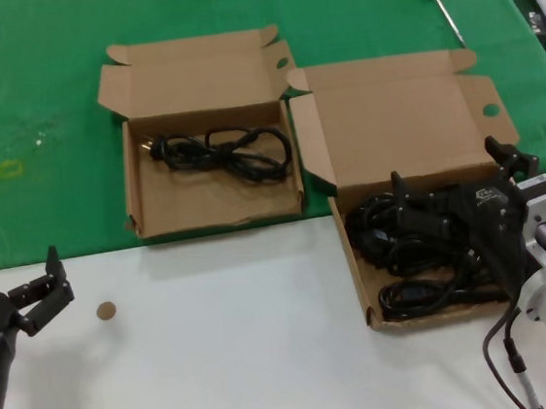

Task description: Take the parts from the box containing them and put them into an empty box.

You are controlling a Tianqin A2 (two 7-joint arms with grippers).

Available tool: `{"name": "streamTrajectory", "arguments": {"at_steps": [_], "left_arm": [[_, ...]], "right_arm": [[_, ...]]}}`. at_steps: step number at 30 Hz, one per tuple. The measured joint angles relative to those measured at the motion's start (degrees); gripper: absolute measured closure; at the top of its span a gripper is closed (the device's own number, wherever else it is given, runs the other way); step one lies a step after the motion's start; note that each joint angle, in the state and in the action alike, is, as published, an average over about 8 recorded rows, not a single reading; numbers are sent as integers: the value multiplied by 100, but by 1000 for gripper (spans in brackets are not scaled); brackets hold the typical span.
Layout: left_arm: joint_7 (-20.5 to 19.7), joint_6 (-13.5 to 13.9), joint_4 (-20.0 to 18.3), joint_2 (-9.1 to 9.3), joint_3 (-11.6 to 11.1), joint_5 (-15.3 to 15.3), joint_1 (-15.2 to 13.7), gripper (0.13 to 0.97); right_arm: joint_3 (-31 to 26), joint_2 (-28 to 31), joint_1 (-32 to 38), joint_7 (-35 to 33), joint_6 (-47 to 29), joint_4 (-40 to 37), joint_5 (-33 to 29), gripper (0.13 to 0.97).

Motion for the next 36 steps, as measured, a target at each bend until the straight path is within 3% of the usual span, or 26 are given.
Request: {"name": "streamTrajectory", "arguments": {"at_steps": [36], "left_arm": [[0, 0, 0, 0, 0, 0, 0, 132]], "right_arm": [[0, 0, 0, 0, 0, 0, 0, 129]]}}
